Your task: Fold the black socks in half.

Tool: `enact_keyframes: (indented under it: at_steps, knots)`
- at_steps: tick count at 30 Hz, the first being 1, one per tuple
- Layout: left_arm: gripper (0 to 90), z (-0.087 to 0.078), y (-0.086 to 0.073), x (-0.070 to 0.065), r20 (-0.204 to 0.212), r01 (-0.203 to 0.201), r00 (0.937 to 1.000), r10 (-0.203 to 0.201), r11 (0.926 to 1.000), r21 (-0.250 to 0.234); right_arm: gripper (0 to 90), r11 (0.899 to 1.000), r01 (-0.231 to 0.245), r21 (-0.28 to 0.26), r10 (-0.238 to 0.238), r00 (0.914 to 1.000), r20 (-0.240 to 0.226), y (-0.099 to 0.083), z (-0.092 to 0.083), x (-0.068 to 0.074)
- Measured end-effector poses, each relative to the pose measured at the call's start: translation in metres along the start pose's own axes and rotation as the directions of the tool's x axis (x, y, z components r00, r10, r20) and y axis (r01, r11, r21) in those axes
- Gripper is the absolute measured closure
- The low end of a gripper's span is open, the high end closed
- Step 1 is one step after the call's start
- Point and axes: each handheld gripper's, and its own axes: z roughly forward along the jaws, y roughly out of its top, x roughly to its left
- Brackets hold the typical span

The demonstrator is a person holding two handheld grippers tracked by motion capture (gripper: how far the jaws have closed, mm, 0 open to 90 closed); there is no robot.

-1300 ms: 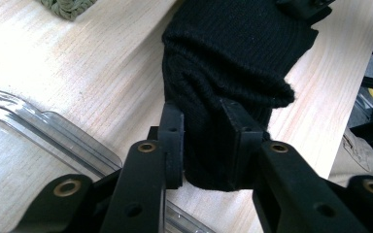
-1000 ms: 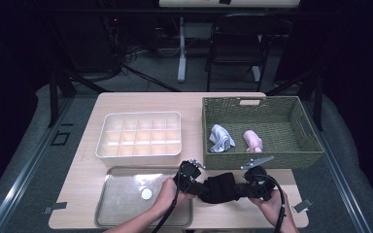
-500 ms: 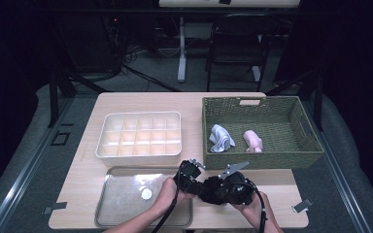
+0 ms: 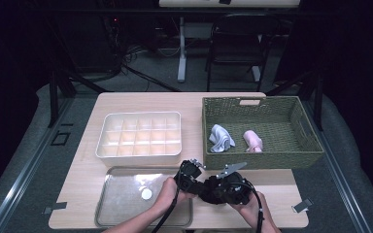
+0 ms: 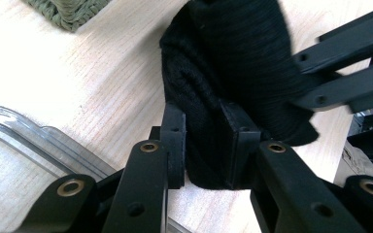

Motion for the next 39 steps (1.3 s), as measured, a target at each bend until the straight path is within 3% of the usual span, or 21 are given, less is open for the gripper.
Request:
enact_keyframes:
  at_steps: [4, 7, 12, 18, 23, 27, 31, 35, 39]
  knots:
    - [68.7, -0.008, 0.0, 0.002, 0.009, 0.004, 1.0, -0.004, 1.0, 0.001, 83.3, 1.0, 0.003, 0.003, -0.003, 1.0, -0.001, -0.001, 0.004, 0.001]
    - [64.0, -0.02, 0.001, 0.005, -0.01, 0.006, 0.9999, -0.006, 0.9998, -0.021, 83.1, 1.0, 0.021, 0.007, -0.021, 0.9997, 0.009, -0.001, 0.006, 0.003]
    - [56.6, -0.035, 0.005, 0.007, -0.005, 0.021, 0.9997, -0.022, 0.9963, -0.084, 82.9, 1.0, 0.022, 0.015, -0.022, 0.9997, 0.014, -0.001, 0.008, 0.005]
    - [49.5, -0.025, 0.013, -0.001, 0.009, 0.025, 0.9997, -0.024, 0.9941, -0.105, 82.3, 1.0, 0.021, 0.012, -0.022, 0.9989, 0.041, 0.001, 0.012, 0.012]
    - [48.3, -0.012, 0.011, 0.002, 0.003, 0.04, 0.9992, -0.04, 0.9968, -0.069, 79.0, 0.999, 0.032, 0.025, -0.034, 0.9976, 0.06, 0.001, 0.013, 0.021]
    - [48.7, -0.005, 0.007, 0.002, -0.001, 0.04, 0.9992, -0.04, 0.9983, -0.043, 72.4, 1.0, 0.017, 0.022, -0.017, 0.9997, 0.014, 0.0, 0.006, 0.025]
    - [49.4, -0.004, 0.006, 0.003, -0.001, 0.041, 0.9992, -0.041, 0.9988, -0.027, 64.6, 1.0, -0.016, -0.024, 0.016, 0.9997, 0.018, -0.009, -0.016, 0.01]
    - [50.4, -0.001, 0.005, 0.004, 0.007, 0.05, 0.9987, -0.05, 0.9986, -0.017, 55.2, 0.996, -0.088, -0.004, 0.088, 0.996, 0.017, -0.018, -0.017, -0.011]
    - [56.4, 0.002, 0.004, 0.003, 0.025, 0.049, 0.9985, -0.049, 0.9988, -0.008, 52.1, 0.995, -0.1, -0.026, 0.101, 0.9946, 0.024, -0.02, -0.021, -0.023]
